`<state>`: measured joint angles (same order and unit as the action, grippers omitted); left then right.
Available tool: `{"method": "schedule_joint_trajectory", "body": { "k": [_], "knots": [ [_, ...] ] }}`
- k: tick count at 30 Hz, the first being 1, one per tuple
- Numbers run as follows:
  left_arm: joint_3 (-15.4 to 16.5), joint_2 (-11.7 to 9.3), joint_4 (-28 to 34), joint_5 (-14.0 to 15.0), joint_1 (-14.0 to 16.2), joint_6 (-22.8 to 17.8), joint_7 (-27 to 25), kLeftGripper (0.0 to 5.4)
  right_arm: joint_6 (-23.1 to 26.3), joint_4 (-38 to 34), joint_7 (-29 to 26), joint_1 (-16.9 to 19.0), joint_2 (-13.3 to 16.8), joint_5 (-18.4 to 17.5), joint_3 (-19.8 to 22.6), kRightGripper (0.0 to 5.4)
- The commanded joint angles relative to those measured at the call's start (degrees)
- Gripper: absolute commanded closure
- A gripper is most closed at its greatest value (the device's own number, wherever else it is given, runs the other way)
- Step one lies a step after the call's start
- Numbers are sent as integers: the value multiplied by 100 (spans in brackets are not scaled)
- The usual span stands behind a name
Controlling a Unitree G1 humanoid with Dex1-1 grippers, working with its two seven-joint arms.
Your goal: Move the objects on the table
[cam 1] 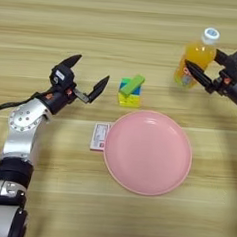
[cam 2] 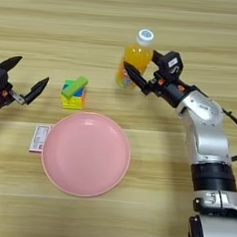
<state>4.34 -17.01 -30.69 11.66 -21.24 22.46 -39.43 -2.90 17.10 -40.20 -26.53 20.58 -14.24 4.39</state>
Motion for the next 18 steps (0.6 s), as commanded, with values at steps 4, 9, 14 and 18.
{"method": "schedule_joint_trajectory", "body": {
  "k": [4,9,14,18],
  "knots": [
    [7,-56,-52,-24,-76,16,7,0,-407,711,77,-316,128,211,79,204],
    [8,-63,-69,-26,-92,30,2,0,-712,1265,99,-369,102,382,22,204],
    [15,-86,-122,-52,-99,60,20,0,-1056,1877,244,-466,43,675,-96,204],
    [13,-88,-96,-42,-89,59,15,0,-1300,2341,311,-550,-13,846,-173,204]
  ]
}}
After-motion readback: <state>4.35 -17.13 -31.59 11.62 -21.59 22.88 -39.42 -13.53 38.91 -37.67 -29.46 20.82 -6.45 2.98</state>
